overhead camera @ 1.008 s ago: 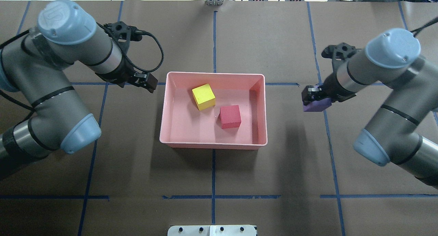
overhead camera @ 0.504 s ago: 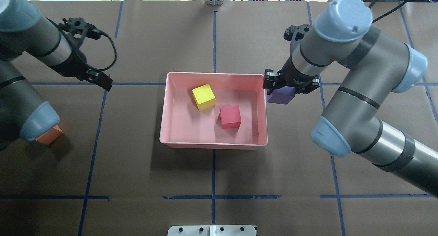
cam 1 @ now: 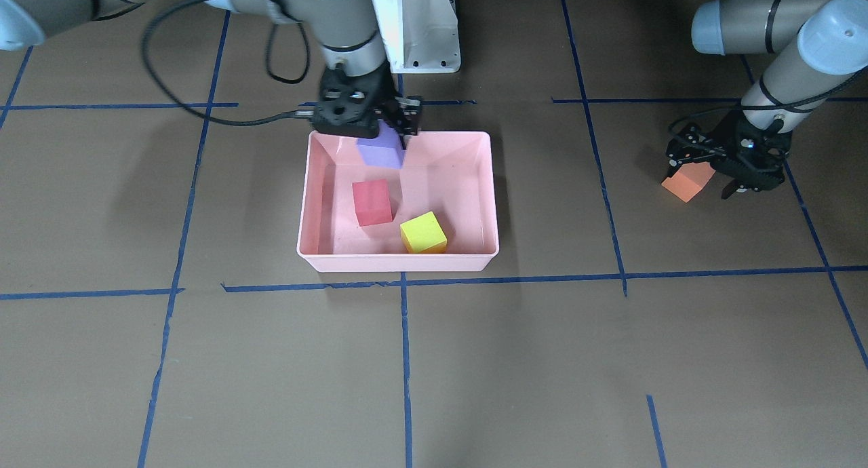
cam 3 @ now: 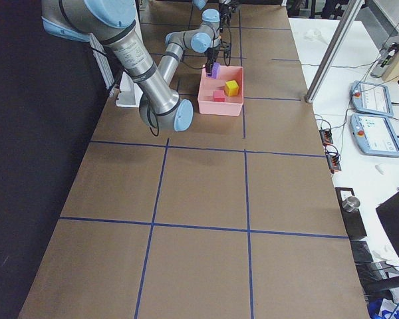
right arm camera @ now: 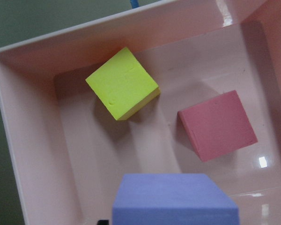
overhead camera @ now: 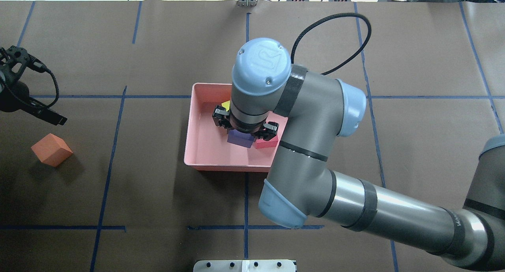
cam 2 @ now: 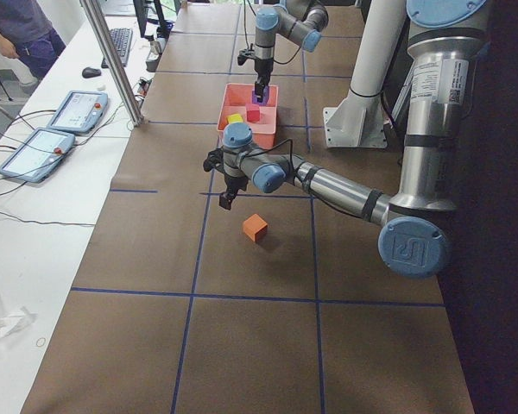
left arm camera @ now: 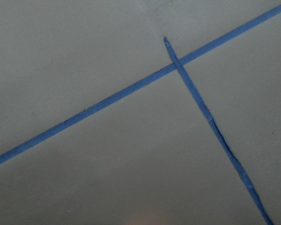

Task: Place blocks into pink bin with both arms
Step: 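Release the purple cube in the bin while the left gripper grasps the orange cube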

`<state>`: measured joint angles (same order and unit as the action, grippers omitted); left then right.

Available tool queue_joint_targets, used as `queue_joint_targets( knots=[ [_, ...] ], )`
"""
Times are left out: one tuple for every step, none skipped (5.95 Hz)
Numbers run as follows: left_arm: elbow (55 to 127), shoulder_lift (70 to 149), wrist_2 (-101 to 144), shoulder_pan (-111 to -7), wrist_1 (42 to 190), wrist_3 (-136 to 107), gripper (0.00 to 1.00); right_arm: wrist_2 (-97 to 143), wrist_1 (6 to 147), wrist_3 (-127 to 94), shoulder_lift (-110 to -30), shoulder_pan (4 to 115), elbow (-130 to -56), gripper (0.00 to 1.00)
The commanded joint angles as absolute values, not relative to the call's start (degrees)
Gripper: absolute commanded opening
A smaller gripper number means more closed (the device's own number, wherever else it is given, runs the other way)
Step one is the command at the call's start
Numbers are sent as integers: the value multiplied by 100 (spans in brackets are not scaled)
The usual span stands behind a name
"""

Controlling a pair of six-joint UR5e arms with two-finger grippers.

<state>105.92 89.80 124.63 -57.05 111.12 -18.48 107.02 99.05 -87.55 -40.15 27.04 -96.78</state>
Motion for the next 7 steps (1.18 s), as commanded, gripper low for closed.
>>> queue_joint_targets(
  knots=[
    [10486, 8737, 12471, -5652, 11319, -1820, 100, 10538, 9905, -8789, -3999, 2531, -9615, 100],
    [10398, 8615, 12454, -5625, 11860, -1793, 100, 10529, 9905, -8789, -4051, 2531, -9641, 100],
    [10232, 8491, 12428, -5503, 12283, -1784, 100, 10538, 9905, -8780, -4052, 2531, -9659, 100],
    [10135, 8482, 12428, -5302, 12470, -1784, 100, 10538, 9905, -8780, -4147, 2531, -9729, 100],
    [10125, 8447, 12428, -5091, 12506, -1784, 100, 10538, 9897, -8780, -4270, 2531, -9764, 100],
    [10081, 8429, 12428, -4915, 12498, -1784, 100, 10529, 9896, -8780, -4306, 2523, -9765, 100],
    [10029, 8446, 12445, -4904, 12507, -1784, 100, 10529, 9888, -8780, -4341, 2514, -9773, 100]
  ],
)
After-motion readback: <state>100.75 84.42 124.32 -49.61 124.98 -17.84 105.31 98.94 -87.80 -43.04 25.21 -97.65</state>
